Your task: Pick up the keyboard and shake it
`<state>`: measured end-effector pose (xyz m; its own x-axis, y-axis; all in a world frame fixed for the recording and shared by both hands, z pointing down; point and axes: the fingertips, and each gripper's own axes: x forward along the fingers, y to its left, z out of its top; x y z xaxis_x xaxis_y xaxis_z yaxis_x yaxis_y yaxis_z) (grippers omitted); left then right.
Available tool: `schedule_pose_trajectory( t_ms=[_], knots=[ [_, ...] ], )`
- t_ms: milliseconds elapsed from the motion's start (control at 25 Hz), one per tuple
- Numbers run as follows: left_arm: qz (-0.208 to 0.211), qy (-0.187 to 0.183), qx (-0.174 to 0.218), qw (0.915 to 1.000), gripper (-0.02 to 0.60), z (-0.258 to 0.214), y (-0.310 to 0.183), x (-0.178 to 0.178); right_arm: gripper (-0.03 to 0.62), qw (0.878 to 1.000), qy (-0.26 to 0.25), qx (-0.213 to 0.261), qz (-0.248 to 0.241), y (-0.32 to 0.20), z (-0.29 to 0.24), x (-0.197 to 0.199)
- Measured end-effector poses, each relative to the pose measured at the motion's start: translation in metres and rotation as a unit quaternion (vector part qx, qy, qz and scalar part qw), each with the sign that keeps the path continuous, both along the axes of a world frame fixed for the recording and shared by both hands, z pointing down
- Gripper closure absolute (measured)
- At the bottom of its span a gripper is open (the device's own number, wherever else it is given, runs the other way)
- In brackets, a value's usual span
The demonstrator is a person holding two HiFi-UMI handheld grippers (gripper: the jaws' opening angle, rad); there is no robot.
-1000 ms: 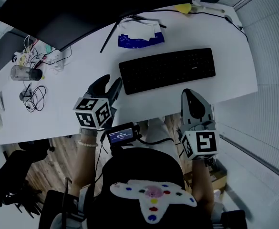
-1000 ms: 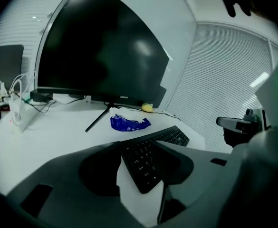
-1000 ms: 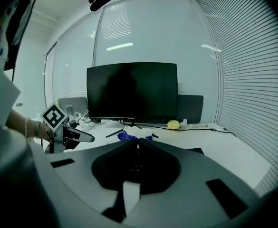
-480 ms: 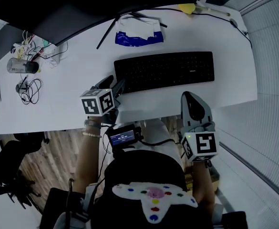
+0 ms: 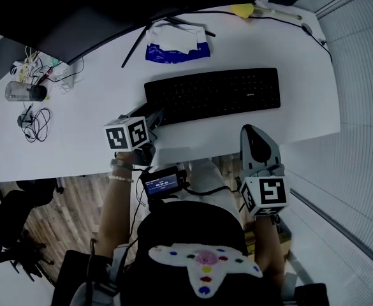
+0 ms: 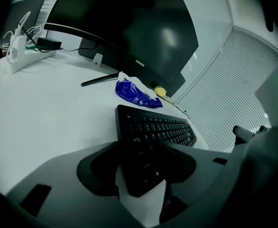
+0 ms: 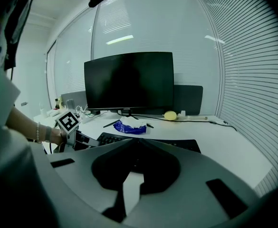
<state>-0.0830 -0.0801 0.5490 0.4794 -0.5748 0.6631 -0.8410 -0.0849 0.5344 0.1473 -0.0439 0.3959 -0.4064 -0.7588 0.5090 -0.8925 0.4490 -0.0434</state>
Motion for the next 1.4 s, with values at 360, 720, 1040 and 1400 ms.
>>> schedule_pose_trajectory(
  t_ms=[360,720,1040,1400],
  knots=[
    [-0.009,0.025,-0.004,0.9997,0.396,-0.005,0.001,-0.005,0.557,1.000,0.007,-0.007,-0.008,-0.008,0.008,0.006],
    [-0.016,-0.002,0.020,0.9997,0.396,-0.034,0.001,-0.008,0.556,0.999,0.012,-0.051,0.010,-0.034,0.040,0.045],
    [-0.022,-0.031,0.035,0.9987,0.396,-0.054,0.002,-0.011,0.395,0.995,-0.015,-0.098,0.023,-0.086,0.073,0.096],
    [-0.025,-0.049,0.035,0.9979,0.399,-0.060,0.004,-0.011,0.324,0.983,-0.044,-0.177,0.028,-0.134,0.119,0.131]
  ],
)
